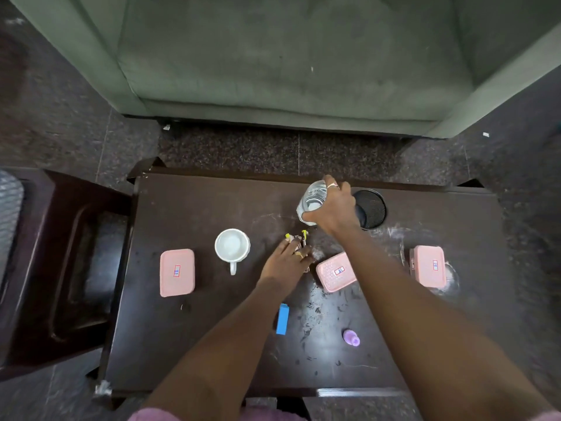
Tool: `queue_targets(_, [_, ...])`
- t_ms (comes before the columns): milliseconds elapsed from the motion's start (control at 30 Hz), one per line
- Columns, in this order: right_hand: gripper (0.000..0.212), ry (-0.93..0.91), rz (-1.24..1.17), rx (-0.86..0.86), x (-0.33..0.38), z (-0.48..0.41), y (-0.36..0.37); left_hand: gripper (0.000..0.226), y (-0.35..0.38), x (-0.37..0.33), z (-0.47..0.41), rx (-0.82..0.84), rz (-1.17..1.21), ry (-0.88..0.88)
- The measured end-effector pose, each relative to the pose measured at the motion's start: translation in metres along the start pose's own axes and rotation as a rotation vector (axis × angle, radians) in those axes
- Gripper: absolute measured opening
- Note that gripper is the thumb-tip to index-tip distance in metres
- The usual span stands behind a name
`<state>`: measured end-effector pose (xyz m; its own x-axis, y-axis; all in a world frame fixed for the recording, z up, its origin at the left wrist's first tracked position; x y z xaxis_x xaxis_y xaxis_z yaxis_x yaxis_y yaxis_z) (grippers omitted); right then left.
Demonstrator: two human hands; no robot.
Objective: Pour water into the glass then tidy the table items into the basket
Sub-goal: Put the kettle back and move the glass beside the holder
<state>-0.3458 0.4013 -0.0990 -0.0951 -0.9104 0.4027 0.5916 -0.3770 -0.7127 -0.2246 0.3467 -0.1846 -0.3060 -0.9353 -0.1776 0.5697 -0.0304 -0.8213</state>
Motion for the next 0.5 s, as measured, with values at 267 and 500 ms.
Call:
queue_targets(267, [0.097,0.043,0.024,0.028,-0.02,-0.004,-0.003,0.039,-0.002,0.017,-0.001,-0.062,-0.063,-0.033])
queue_targets(500, [0.102,0.09,0.062,0.075,-0.033,-0.002,0.002,0.033,-0.006,0.017,0.005,-0.084,0.0,-0.045])
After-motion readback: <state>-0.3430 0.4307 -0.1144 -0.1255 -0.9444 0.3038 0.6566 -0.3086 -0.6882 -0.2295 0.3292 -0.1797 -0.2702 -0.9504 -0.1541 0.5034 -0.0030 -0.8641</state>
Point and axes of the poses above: each hand's wrist, its own z-axis away from the middle knuckle, its own y-axis out of the palm, x = y × z, the point moved 4 cm from there along -z, towards the middle knuckle, and after that the axes turned 8 degrees about x, right-handed, at the moved point
